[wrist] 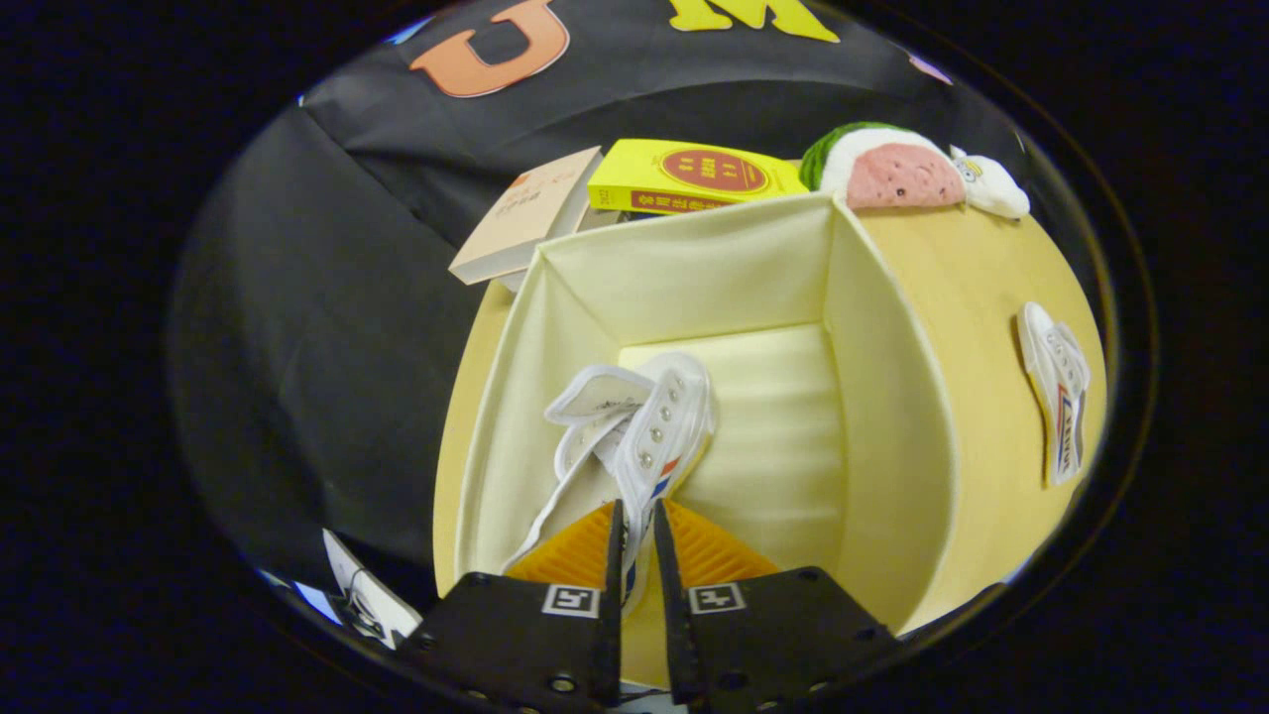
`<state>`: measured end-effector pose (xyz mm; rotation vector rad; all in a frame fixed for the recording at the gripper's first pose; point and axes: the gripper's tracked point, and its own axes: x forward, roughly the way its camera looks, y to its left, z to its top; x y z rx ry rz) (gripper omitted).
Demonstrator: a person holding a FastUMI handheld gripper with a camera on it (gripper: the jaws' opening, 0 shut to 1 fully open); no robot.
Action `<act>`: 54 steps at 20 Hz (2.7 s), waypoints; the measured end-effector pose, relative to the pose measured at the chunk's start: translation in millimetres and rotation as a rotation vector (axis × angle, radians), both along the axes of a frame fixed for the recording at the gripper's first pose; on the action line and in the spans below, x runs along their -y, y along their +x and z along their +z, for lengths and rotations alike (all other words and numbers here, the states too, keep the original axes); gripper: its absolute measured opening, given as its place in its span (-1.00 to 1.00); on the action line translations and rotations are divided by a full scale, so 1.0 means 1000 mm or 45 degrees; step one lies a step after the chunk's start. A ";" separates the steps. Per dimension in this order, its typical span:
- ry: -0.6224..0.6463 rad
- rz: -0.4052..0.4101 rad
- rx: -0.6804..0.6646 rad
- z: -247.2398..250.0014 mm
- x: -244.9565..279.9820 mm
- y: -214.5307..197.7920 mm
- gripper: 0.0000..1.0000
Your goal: Open the storage box then place both shoes into the box .Put the left shoe in first, then the right shoe, with the right side of both shoes facing outward in a uniform manner.
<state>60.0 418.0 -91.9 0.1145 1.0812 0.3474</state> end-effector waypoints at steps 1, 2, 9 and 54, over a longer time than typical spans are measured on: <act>-0.027 0.014 0.031 0.007 0.007 -0.002 -0.45; -0.042 0.035 0.045 0.016 0.014 -0.006 -0.27; -0.073 0.070 0.130 0.072 0.100 -0.012 0.77; -0.039 -0.387 -0.233 -0.065 0.433 0.081 -1.00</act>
